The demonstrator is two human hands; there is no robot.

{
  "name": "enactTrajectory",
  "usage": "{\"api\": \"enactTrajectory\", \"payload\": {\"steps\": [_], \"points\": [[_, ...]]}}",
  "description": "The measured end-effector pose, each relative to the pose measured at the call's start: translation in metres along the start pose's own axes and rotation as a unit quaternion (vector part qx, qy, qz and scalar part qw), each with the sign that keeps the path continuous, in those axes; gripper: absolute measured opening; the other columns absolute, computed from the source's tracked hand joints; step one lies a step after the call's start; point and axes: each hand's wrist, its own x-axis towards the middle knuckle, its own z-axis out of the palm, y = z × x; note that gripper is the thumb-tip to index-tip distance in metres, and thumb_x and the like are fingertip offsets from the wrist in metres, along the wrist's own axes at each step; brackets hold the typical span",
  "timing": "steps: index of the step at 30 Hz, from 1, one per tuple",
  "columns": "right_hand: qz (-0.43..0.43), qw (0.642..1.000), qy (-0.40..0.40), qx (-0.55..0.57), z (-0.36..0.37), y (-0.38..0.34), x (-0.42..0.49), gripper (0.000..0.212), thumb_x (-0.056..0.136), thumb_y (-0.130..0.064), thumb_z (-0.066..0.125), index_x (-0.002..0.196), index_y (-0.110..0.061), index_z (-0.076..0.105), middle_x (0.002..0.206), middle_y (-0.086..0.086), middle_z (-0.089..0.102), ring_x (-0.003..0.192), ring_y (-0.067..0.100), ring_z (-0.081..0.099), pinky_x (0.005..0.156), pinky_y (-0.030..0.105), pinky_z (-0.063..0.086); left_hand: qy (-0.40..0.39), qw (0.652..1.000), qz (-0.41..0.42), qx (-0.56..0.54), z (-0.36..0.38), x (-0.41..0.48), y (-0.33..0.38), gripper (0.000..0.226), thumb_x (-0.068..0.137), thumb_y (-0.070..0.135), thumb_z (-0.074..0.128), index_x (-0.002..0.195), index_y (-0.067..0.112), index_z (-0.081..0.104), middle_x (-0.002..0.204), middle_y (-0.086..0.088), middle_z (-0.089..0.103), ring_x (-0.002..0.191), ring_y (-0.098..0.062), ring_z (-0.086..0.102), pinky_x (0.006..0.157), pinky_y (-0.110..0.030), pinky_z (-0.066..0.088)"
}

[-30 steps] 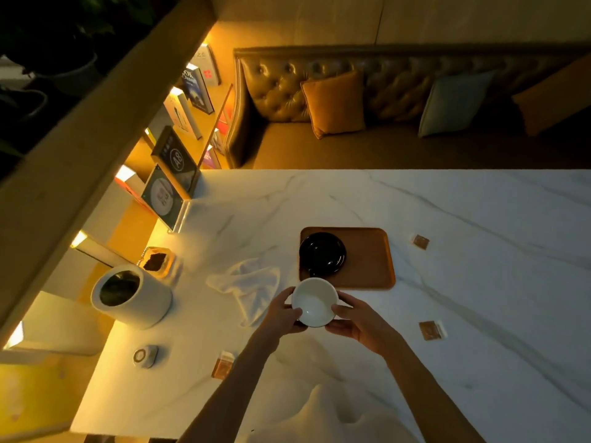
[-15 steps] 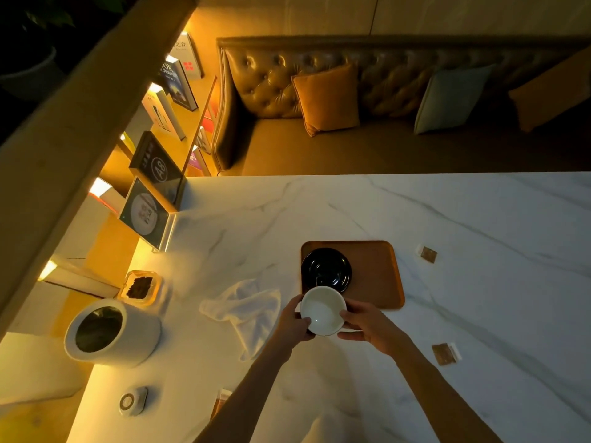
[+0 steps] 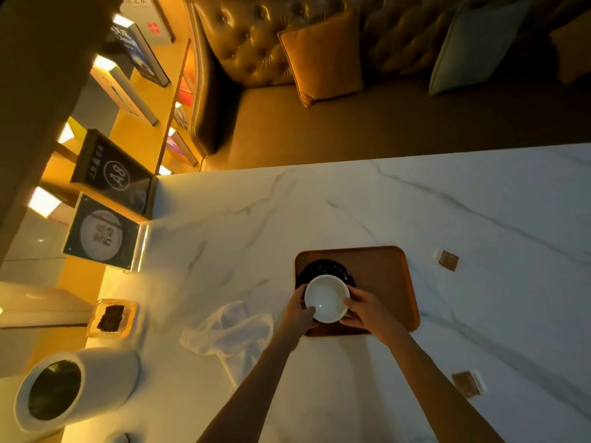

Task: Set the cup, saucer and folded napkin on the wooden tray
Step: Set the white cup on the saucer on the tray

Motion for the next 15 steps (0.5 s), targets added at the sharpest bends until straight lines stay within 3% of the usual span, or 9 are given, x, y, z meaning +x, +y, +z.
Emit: {"api": "enactTrajectory", "payload": {"steps": [4, 12, 15], "points": [[0.021, 1.000, 0.008, 0.004, -0.003, -0.002, 0.020, 0.044, 0.096, -0.009, 0.052, 0.139, -0.017, 0.045, 0.120, 0.009, 0.057, 0.110, 0.027, 0.061, 0.086, 0.044, 0.057, 0.004, 1.000, -0.021, 0.000, 0.003, 0.022, 0.002, 0.061, 0.092, 0.000, 0.052, 0.146, 0.022, 0.037, 0.142, -0.013, 0.044, 0.128, -0.034, 0.047, 0.092, -0.053, 0.056], [0.009, 1.000, -0.012, 0.001, -0.016, 0.008, 0.037, 0.047, 0.094, -0.013, 0.056, 0.140, -0.021, 0.046, 0.114, 0.008, 0.063, 0.106, 0.023, 0.064, 0.084, 0.036, 0.060, -0.025, 1.000, -0.009, 0.011, -0.001, 0.036, -0.005, 0.060, 0.093, 0.003, 0.057, 0.146, 0.017, 0.034, 0.144, -0.016, 0.041, 0.130, -0.036, 0.045, 0.087, -0.049, 0.058], [-0.032, 0.997, -0.017, -0.072, -0.018, 0.012, 0.041, 0.061, 0.093, -0.016, 0.059, 0.147, -0.021, 0.032, 0.128, 0.003, 0.055, 0.119, 0.021, 0.054, 0.086, 0.031, 0.058, -0.068, 0.992, 0.065, 0.084, -0.007, 0.034, -0.007, 0.069, 0.090, 0.006, 0.064, 0.148, 0.017, 0.028, 0.145, -0.011, 0.039, 0.133, -0.031, 0.041, 0.099, -0.051, 0.052]]}}
